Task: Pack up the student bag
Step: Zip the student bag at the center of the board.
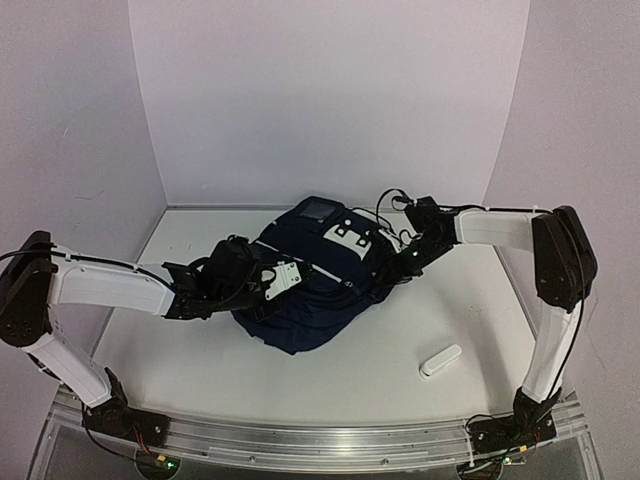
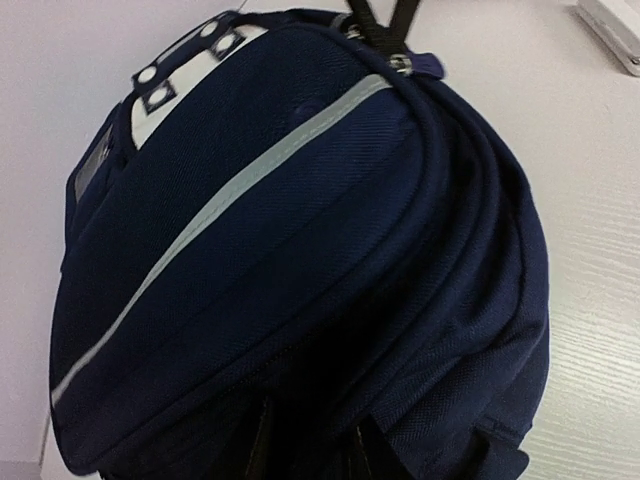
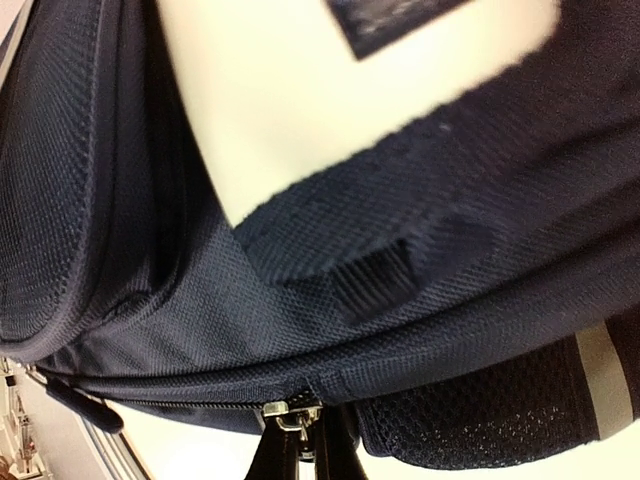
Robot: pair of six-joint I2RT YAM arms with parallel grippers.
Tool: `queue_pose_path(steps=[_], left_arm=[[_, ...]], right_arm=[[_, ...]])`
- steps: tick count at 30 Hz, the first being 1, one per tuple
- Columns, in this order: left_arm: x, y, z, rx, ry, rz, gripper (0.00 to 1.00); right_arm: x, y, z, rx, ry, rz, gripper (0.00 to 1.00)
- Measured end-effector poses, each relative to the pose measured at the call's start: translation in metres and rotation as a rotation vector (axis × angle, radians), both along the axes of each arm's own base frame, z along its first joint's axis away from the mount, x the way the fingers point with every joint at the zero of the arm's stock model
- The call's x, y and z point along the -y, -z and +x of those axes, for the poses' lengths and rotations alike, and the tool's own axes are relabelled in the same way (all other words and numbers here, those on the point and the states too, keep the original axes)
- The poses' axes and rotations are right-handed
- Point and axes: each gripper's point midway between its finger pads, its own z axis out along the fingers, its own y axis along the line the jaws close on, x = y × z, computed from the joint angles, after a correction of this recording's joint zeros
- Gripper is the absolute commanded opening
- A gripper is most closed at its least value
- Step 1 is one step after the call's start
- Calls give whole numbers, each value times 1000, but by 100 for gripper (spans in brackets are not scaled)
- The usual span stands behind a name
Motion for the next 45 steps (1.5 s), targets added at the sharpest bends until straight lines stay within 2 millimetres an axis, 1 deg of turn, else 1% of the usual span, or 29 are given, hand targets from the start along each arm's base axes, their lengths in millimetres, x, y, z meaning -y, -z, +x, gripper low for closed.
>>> queue_pose_path(steps=[2,4,6,7,10,12,14,17,20,23,26,29,30,32,35,37,42,44,45], left_arm=[[-5,3,7,-25,-60,-19,25],[-12,7,14,-49,-122,-32,32],[-20,13,20,-73,-189,-41,46],[-25,15,24,-86,-226,-49,51],[-37,17,32,-130,-324,-90,60],[-42,16,35,-156,-367,-118,63],[-46,12,34,-183,-401,-156,64],[-49,1,29,-221,-428,-211,65],[-51,-8,24,-267,-448,-270,66],[-48,-16,19,-322,-462,-344,71],[-37,-23,12,-370,-473,-409,76],[-16,-33,0,-407,-457,-472,87],[-8,-38,-3,-421,-449,-505,92],[3,-47,-7,-448,-444,-576,99],[17,-58,-8,-466,-454,-679,100],[29,-58,-11,-464,-470,-721,100],[80,-49,-29,-420,-554,-736,100],[87,-48,-37,-417,-596,-767,100],[85,-47,-38,-416,-625,-781,100]], right_arm=[[-4,0,-9,-3,-11,-15,0],[-10,0,-18,2,-26,-33,1],[-16,-3,-25,7,-41,-45,10],[-18,-4,-28,10,-43,-51,18],[-20,-4,-34,11,-55,-72,36],[-16,-4,-35,7,-46,-92,40],[-12,-7,-33,19,-39,-104,41],[-6,-19,-31,50,-28,-109,48],[-3,-35,-30,85,-23,-96,50],[-3,-46,-30,104,-17,-81,53],[-4,-48,-32,94,-11,-69,54],[-9,-51,-34,72,-6,-40,54],[-11,-52,-34,70,-7,-31,54],[-16,-54,-36,63,-7,-15,54],[-22,-57,-37,62,-5,3,55],[-25,-60,-36,68,-4,9,55],[-32,-65,-36,64,1,45,54],[-38,-67,-36,60,-2,65,55],[-41,-67,-36,58,-5,75,57]])
